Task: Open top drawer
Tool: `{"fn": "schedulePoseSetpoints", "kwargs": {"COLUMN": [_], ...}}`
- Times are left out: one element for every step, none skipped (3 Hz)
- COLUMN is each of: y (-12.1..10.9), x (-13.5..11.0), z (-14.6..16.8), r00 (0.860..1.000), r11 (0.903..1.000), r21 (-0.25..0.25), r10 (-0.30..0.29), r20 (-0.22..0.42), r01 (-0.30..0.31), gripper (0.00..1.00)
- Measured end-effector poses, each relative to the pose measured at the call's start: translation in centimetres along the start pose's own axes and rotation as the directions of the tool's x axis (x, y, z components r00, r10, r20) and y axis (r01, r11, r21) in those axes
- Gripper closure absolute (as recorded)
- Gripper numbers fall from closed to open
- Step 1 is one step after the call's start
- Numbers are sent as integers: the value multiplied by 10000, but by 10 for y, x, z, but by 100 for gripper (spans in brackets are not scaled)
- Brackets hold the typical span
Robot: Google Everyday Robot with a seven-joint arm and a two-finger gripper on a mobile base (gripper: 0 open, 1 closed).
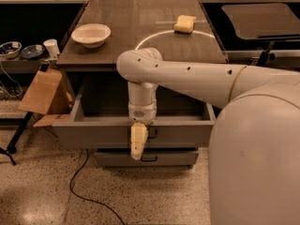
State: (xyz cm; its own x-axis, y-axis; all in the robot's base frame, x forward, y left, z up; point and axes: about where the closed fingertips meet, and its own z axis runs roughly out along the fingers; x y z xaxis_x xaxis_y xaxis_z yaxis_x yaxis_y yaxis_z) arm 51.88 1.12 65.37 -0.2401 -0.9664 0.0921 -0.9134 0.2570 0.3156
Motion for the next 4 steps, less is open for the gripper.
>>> {"fn": "schedulePoseSetpoints", "kwargs": {"y": [13,28,36,42], "x": [18,39,49,62], "z": [5,11,1,-23], "r00": [9982,9913,9833,9655], "r11": [9955,9776,9715,9671], "r21": [-907,-1896,-1926,-1278], "r10": [235,710,1117,1970], "r20": [-548,-1107,-1437,-1701], "r01": [-285,-912,-1385,-2198], "gripper": [0,0,0,0]}}
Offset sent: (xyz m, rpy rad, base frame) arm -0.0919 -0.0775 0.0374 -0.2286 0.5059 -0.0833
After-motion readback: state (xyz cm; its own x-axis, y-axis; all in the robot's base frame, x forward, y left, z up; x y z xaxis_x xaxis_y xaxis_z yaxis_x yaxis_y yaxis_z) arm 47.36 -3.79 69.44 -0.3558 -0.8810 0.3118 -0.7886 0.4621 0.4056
